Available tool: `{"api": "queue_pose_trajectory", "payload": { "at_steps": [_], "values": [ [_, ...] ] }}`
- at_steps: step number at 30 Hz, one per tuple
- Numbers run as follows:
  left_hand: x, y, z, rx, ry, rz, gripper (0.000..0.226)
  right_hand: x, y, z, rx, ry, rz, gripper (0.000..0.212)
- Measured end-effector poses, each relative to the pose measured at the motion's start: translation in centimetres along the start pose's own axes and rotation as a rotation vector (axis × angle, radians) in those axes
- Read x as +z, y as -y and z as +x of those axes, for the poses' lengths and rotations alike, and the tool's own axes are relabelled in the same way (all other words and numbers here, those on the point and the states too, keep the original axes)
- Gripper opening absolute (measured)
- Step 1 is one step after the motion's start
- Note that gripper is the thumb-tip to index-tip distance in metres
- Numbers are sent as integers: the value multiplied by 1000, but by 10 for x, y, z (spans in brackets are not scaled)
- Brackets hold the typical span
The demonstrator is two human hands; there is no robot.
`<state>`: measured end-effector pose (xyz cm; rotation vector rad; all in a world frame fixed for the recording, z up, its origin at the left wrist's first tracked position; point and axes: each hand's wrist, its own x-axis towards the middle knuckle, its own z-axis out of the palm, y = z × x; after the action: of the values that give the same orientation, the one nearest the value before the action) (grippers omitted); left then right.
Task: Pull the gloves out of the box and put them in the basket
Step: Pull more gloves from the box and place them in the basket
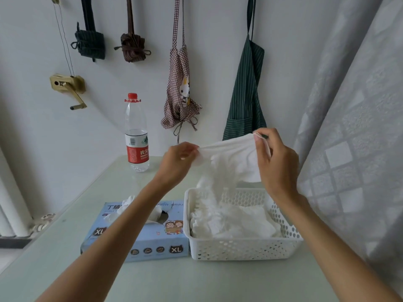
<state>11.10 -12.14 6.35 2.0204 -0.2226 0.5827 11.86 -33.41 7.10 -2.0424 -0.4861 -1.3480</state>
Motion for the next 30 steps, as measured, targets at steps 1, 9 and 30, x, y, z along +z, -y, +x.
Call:
{"api": "queue_pose_trajectory", "payload": {
  "at_steps": [1,9,30],
  "values": [
    [-6,0,-2,8,-74,27,18,3,8,-2,-28,-9,9,23],
    [-14,-2,-9,-101,-395,304,23,22,41,-16,457,157,535,11],
    [118,74,4,409,331,869,26,23,-102,-83,48,880,-854,40]
  ]
}}
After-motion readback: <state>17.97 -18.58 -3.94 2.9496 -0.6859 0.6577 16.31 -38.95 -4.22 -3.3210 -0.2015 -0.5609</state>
